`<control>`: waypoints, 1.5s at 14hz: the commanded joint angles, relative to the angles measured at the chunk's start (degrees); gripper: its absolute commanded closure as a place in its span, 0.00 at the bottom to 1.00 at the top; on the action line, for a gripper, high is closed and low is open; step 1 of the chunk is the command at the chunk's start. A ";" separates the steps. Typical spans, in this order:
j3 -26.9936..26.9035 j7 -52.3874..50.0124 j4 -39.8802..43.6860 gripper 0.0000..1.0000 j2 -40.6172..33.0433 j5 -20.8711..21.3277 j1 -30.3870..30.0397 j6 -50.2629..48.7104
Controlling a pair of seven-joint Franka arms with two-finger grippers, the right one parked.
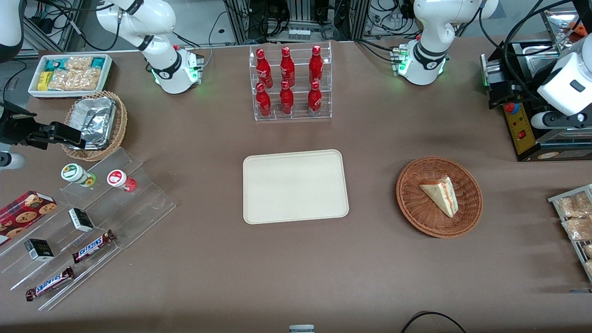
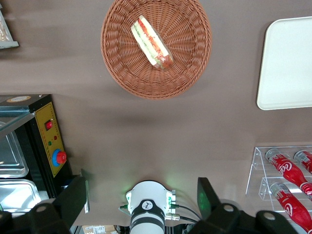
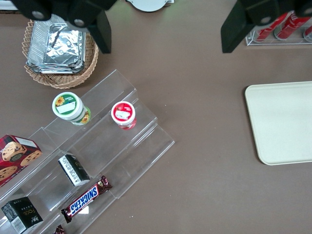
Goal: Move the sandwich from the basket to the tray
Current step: 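Move the left gripper over the wrapped sandwich in the wicker basket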
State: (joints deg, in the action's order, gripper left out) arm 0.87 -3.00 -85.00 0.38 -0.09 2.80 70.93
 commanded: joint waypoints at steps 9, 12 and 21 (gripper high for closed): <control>-1.13 0.63 -9.37 0.00 0.41 0.35 0.72 9.99; -1.13 0.45 -17.10 0.00 0.85 0.44 0.72 20.01; -1.13 -5.51 -26.88 0.00 6.73 0.44 0.81 39.71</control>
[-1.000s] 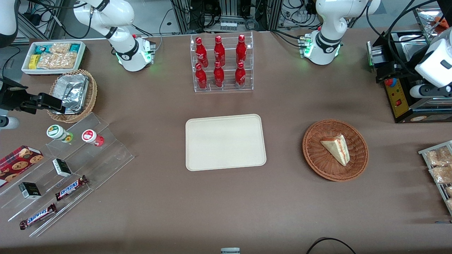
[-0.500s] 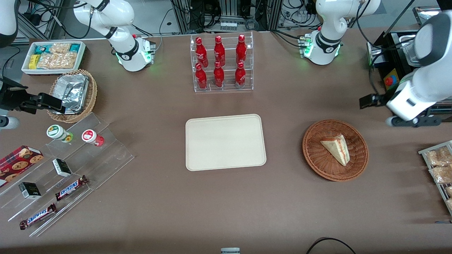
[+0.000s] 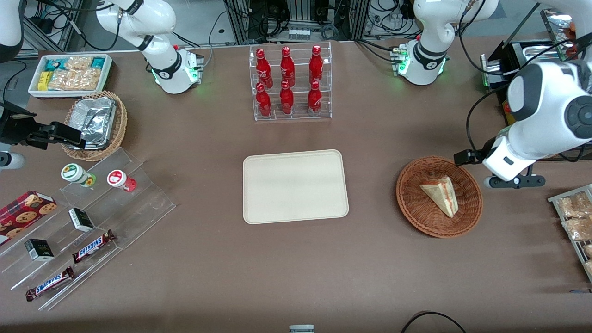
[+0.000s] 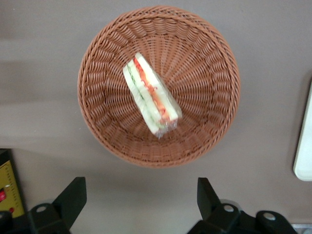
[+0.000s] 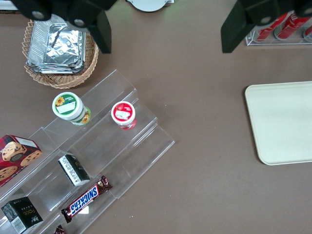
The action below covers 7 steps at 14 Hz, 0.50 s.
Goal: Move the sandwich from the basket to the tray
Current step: 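Move the left gripper over the wrapped sandwich in the wicker basket, then lower the left gripper and close it on the wrapped sandwich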
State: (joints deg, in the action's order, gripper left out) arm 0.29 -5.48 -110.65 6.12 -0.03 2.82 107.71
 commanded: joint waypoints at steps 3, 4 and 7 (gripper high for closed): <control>-0.46 -18.10 -1.32 0.00 3.19 0.29 0.87 5.48; -0.38 -21.90 -1.49 0.00 3.63 0.29 0.96 6.71; -0.29 -30.28 -4.73 0.00 3.72 -0.14 1.40 11.98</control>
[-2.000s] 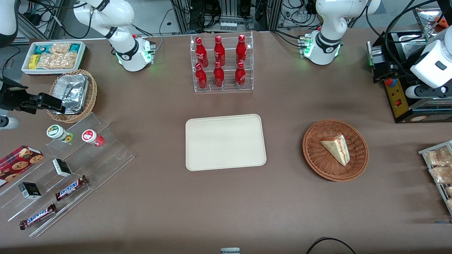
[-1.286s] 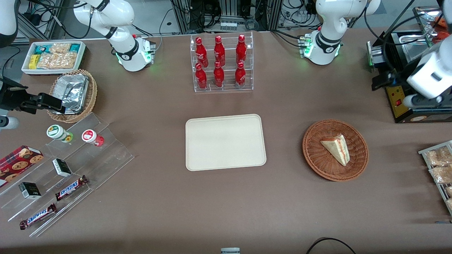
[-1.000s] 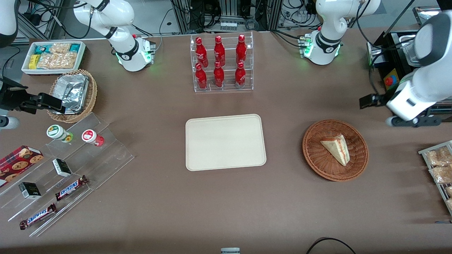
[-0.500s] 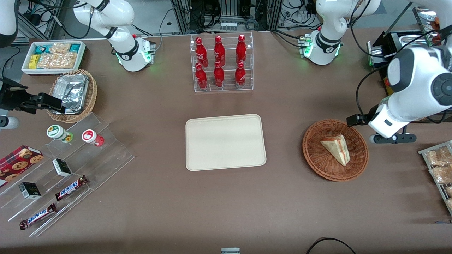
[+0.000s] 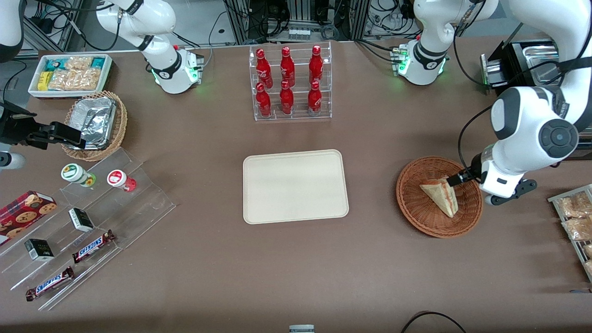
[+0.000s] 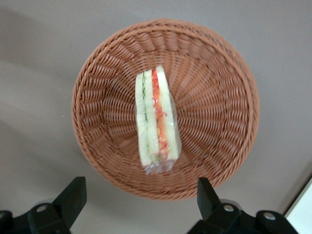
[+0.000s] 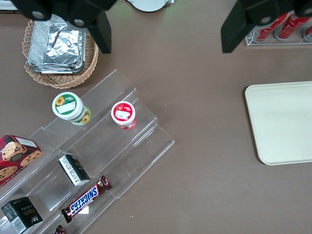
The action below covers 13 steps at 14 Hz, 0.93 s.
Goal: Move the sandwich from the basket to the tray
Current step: 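Lower the left gripper and close it on the wrapped sandwich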
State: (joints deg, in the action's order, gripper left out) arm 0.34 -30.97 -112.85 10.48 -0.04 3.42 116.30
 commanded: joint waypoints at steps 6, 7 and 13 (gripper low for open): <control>-0.34 -6.73 -7.56 0.00 1.11 -0.66 0.88 10.95; -0.34 -7.34 -7.82 0.00 1.46 -0.66 0.88 11.57; -0.34 -9.11 -9.23 0.00 5.15 -0.66 0.97 17.10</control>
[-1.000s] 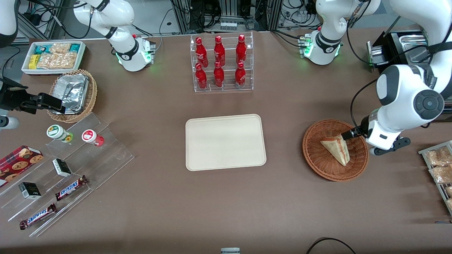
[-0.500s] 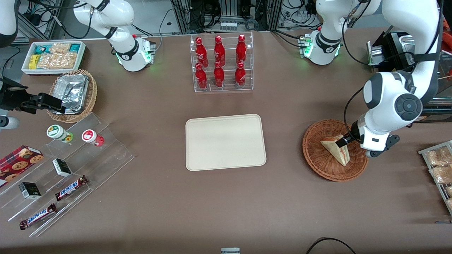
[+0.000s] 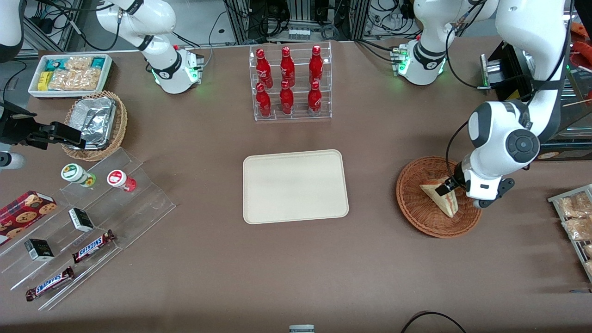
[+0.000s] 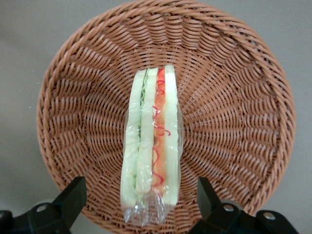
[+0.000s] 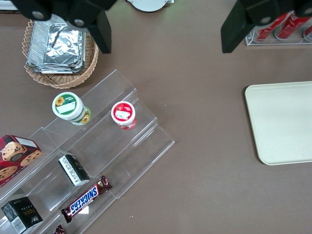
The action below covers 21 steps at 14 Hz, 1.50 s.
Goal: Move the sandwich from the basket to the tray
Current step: 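Lower the left gripper and close it on the wrapped sandwich, then lift the sandwich and carry it with the left gripper toward the tray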
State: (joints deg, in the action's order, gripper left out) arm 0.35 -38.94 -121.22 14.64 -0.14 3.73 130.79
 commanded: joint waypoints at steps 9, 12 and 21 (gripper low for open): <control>0.70 -2.11 0.18 1.00 0.49 -0.57 0.67 -1.74; 3.42 -0.70 5.80 1.00 0.30 0.48 0.67 -8.78; 15.38 2.03 10.90 1.00 3.19 2.16 6.79 -9.67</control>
State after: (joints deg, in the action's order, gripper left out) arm 15.71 -36.19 -113.66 15.69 0.82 6.64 122.39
